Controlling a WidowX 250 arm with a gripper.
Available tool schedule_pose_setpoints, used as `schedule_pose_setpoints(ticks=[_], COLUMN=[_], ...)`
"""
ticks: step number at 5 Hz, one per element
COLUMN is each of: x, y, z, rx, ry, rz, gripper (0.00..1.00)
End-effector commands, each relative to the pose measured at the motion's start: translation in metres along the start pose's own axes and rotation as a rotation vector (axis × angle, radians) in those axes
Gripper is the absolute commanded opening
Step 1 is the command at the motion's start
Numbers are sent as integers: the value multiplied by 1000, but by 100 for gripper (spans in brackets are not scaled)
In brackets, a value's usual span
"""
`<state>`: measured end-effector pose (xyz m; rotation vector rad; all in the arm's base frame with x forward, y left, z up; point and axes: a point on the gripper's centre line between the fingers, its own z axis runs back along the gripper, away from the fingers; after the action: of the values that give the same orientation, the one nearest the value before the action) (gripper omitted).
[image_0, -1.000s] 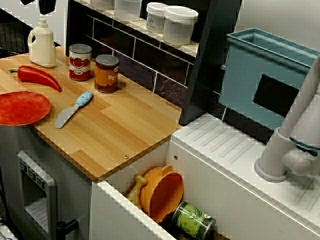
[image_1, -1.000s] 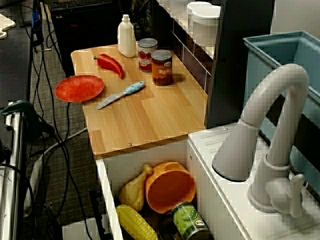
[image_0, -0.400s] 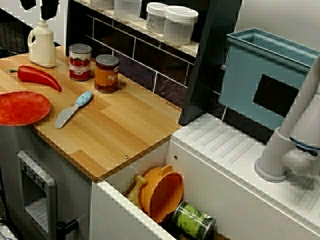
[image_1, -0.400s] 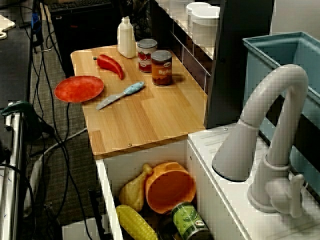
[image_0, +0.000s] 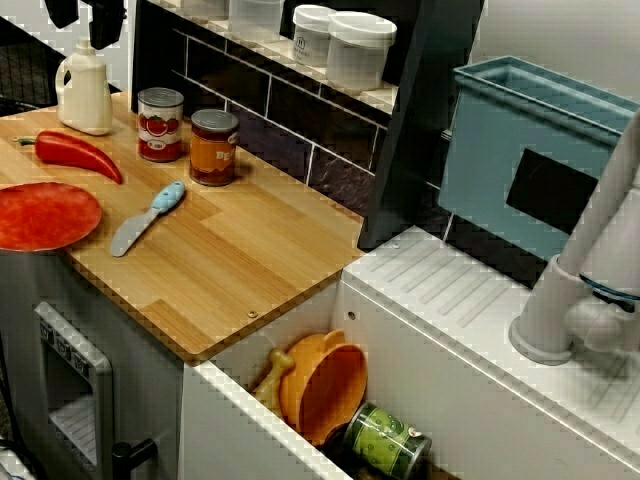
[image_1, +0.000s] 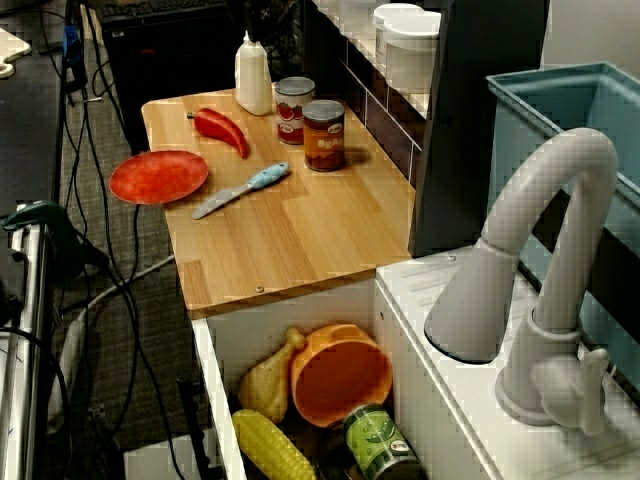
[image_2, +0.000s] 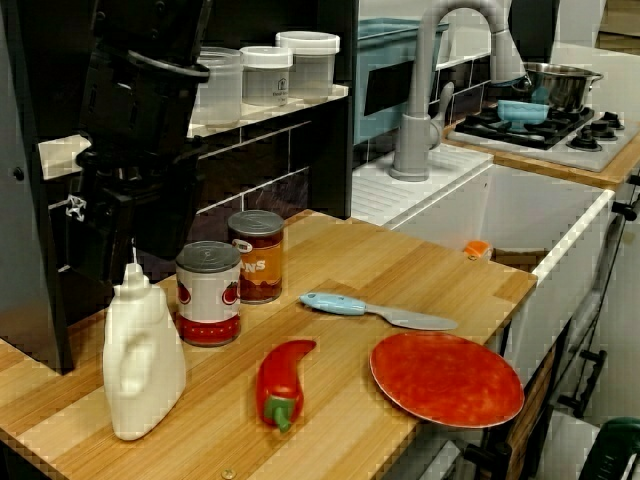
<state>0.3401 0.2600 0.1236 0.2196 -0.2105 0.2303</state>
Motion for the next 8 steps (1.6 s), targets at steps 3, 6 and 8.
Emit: schedule_pose_setpoints(ticks=[3,6,8], x=[29,29,25], y=[4,0,-2], z=[3,10,11], rx=[33,22,25], ry=[2,8,9], rz=[28,34,40], gripper=[0,0,0])
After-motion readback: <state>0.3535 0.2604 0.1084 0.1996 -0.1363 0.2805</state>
